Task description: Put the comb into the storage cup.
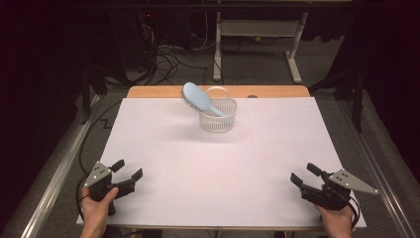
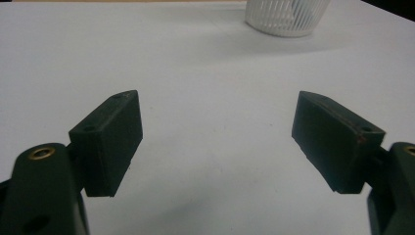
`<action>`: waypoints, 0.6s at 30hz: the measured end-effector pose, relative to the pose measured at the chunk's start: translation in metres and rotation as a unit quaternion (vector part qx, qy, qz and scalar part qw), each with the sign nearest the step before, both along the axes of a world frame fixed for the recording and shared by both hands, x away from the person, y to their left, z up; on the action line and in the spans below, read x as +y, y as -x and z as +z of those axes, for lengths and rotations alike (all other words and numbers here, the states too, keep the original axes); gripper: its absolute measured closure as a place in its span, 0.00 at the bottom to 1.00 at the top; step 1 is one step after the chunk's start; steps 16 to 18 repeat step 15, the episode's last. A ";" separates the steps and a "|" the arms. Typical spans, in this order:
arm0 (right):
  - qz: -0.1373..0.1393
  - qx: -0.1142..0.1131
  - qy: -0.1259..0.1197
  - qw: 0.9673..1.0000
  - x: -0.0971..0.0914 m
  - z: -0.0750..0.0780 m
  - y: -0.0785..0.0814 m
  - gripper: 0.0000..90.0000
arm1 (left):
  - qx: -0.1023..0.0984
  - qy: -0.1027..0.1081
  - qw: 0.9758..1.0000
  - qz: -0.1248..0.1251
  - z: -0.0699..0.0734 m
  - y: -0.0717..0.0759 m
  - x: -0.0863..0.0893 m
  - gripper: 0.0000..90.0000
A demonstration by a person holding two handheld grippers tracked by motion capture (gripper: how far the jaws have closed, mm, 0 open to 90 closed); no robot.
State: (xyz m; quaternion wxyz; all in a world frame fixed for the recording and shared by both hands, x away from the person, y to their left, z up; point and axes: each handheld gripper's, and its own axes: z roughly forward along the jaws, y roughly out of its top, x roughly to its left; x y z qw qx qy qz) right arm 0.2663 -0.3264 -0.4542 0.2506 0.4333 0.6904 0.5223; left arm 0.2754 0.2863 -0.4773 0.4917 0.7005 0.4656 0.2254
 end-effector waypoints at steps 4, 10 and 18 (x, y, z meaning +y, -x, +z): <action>0.001 0.001 0.000 1.000 0.000 0.000 0.000 0.29 | -0.001 0.001 1.000 0.000 0.000 0.000 0.001 0.22; 0.002 0.002 0.000 1.000 0.000 0.000 -0.001 0.29 | -0.002 0.002 1.000 -0.002 0.000 0.000 0.000 0.22; 0.002 0.002 0.002 1.000 0.000 0.000 0.000 0.29 | -0.003 0.003 1.000 -0.002 0.001 -0.001 0.000 0.22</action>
